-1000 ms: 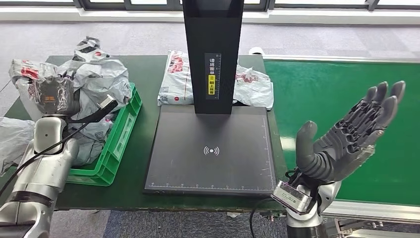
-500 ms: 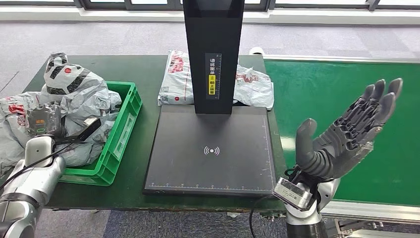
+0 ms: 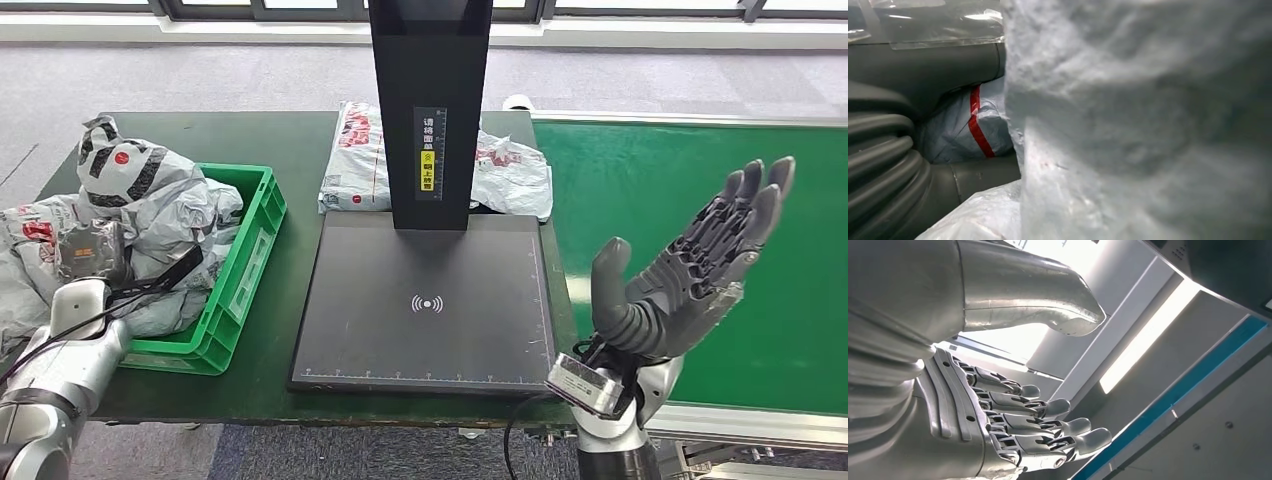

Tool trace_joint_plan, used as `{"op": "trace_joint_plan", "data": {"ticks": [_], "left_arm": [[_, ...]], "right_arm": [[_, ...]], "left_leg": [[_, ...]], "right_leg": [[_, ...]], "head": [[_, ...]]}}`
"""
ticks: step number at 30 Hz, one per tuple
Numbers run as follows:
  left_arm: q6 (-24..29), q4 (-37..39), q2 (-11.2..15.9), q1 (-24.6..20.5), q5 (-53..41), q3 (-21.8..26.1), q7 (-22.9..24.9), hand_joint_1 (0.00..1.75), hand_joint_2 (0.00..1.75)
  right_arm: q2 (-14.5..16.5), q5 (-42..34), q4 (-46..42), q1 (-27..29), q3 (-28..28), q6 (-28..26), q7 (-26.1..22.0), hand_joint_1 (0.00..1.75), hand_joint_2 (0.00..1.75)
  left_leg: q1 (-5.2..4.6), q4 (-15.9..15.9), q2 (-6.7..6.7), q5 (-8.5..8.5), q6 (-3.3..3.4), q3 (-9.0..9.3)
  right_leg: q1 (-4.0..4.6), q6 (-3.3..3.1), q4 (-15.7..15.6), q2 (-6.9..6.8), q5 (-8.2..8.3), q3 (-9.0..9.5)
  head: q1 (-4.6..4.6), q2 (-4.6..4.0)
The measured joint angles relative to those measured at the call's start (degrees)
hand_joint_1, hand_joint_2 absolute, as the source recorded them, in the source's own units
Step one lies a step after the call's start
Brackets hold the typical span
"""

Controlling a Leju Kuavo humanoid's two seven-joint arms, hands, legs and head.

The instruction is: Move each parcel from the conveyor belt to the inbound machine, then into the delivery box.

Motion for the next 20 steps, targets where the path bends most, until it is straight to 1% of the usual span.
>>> {"op": "trace_joint_plan", "data": {"ticks": [2, 6, 7, 11, 15, 17, 19, 20], "left_arm": [[-0.4, 0.2, -0.2, 0.0, 0.0, 0.3, -0.5, 0.79, 1.75], [-0.7, 0.3, -1.2, 0.0, 0.1, 1.2, -1.8, 0.04, 1.75], [-0.7, 0.3, -1.4, 0.0, 0.3, 1.4, -2.1, 0.00, 1.75], [0.1, 0.0, -2.4, -0.1, 1.2, 2.2, -3.5, 0.00, 1.75], [3.4, -1.2, -3.7, -0.1, 3.8, 3.4, -5.5, 0.00, 1.75], [5.1, -2.1, -4.6, -0.1, 7.8, 4.6, -8.5, 0.00, 1.75], [7.2, -3.8, -5.7, 0.1, 13.4, 6.2, -13.2, 0.00, 1.75], [7.7, -4.3, -6.0, 0.1, 14.9, 6.7, -14.6, 0.00, 1.75]], "right_arm": [[-0.2, 0.0, 0.2, 0.1, 0.0, 0.0, 0.5, 0.00, 1.75], [-0.6, -0.1, 0.7, 0.3, 0.0, 0.0, 0.5, 0.00, 1.75], [-0.6, -0.1, 0.8, 0.3, 0.0, 0.0, 0.5, 0.00, 1.75], [-0.7, 0.1, 1.0, 0.4, 0.0, 0.0, 0.6, 0.00, 1.75], [-0.7, 0.2, 1.0, 0.7, 0.0, 0.0, 0.5, 0.00, 1.75], [-0.7, 0.1, 1.0, 1.0, 0.0, 0.0, 0.2, 0.00, 1.75], [-0.7, -0.2, 1.0, 1.4, 0.0, 0.0, -0.2, 0.00, 1.75], [-0.7, -0.3, 1.0, 1.5, 0.0, 0.0, -0.4, 0.00, 1.75]], "left_leg": [[0.00, 0.0, 0.00, 0.00, 0.00, 0.00], [0.00, 0.0, -0.01, 0.00, 0.00, 0.00], [0.00, 0.0, -0.01, 0.00, 0.00, 0.00], [0.00, 0.0, 0.00, 0.00, 0.00, 0.00], [0.00, 0.0, -0.02, 0.00, 0.00, 0.00], [0.00, 0.0, -0.03, 0.00, 0.00, 0.00], [0.00, 0.0, -0.03, 0.00, 0.00, -0.01], [0.00, 0.0, -0.03, 0.00, 0.00, -0.01]], "right_leg": [[0.00, 0.00, 0.0, 0.00, 0.00, 0.00], [0.00, 0.00, 0.0, 0.00, 0.00, 0.00], [0.00, 0.00, 0.0, 0.00, 0.00, 0.00], [0.00, 0.00, 0.0, 0.00, 0.00, -0.01], [0.00, 0.00, 0.0, -0.01, 0.00, 0.00], [0.00, 0.00, 0.0, -0.01, 0.00, 0.00], [0.00, 0.00, 0.0, -0.01, 0.00, -0.01], [-0.01, 0.00, 0.0, -0.01, 0.00, 0.00]], "head": [[0.00, 0.00], [0.00, 0.00], [0.00, 0.00], [0.00, 0.00], [-0.01, 0.00], [-0.01, 0.00], [0.00, 0.00], [0.01, 0.00]]}}
